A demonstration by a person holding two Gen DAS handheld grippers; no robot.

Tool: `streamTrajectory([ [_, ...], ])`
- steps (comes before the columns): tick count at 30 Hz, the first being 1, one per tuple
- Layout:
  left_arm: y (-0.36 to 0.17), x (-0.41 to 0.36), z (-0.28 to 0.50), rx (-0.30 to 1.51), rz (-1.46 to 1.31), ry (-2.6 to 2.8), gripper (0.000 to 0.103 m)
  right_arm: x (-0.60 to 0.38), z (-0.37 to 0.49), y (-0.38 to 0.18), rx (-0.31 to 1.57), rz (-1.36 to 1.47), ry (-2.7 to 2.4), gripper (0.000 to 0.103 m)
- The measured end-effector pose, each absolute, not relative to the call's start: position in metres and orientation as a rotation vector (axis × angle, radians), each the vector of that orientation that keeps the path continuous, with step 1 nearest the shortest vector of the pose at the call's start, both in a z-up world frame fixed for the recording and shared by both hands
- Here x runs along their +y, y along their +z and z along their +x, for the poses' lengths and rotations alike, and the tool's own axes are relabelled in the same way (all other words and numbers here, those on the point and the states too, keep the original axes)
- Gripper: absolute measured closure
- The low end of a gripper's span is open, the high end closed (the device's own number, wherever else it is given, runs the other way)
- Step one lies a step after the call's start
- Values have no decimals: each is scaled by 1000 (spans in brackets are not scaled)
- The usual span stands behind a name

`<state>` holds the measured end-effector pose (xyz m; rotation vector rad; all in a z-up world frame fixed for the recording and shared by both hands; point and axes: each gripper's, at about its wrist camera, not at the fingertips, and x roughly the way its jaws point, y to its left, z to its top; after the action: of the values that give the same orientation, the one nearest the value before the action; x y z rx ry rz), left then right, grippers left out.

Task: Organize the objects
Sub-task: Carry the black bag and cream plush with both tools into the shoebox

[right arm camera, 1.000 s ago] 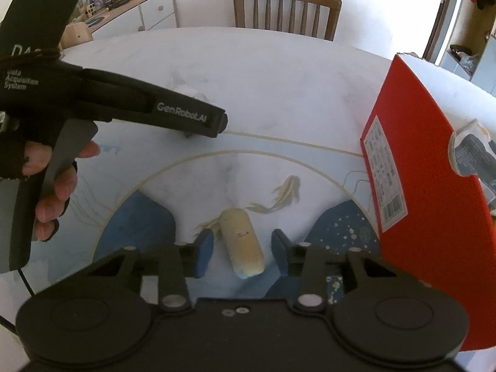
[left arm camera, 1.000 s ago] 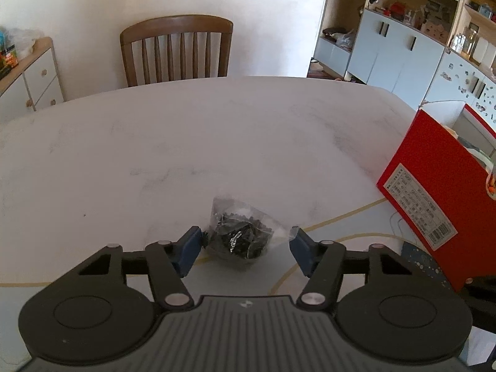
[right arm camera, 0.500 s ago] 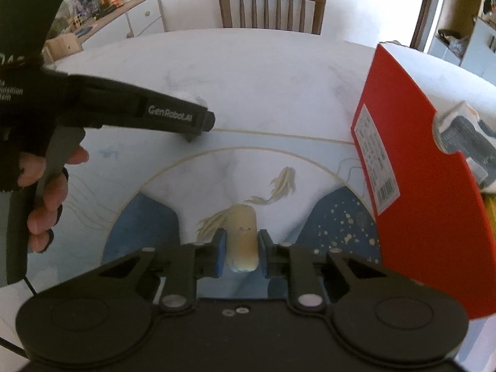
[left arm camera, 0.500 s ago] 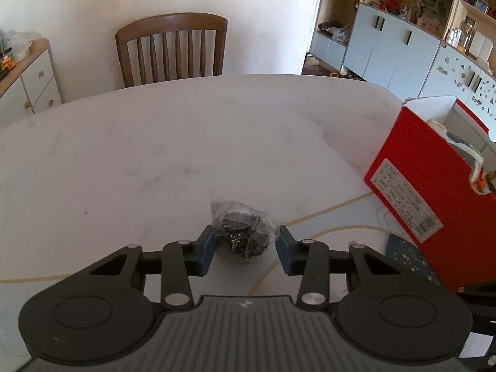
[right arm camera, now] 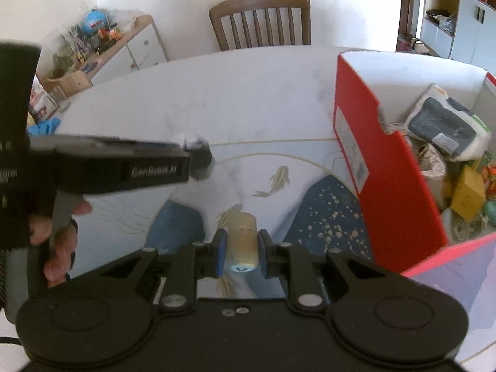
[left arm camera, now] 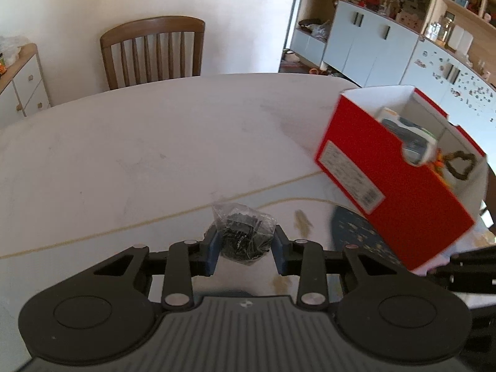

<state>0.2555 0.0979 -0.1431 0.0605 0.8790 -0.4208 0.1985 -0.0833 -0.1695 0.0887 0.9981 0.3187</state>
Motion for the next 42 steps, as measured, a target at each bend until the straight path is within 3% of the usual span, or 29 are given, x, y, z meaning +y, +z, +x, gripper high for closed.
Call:
streamTrajectory([
  [24, -60, 21, 170, 807, 98, -549, 69, -182, 155, -100, 849, 157, 310, 84],
  [42, -48, -91, 169, 780, 135, -555, 69, -302, 169, -88, 792, 117, 268, 84],
])
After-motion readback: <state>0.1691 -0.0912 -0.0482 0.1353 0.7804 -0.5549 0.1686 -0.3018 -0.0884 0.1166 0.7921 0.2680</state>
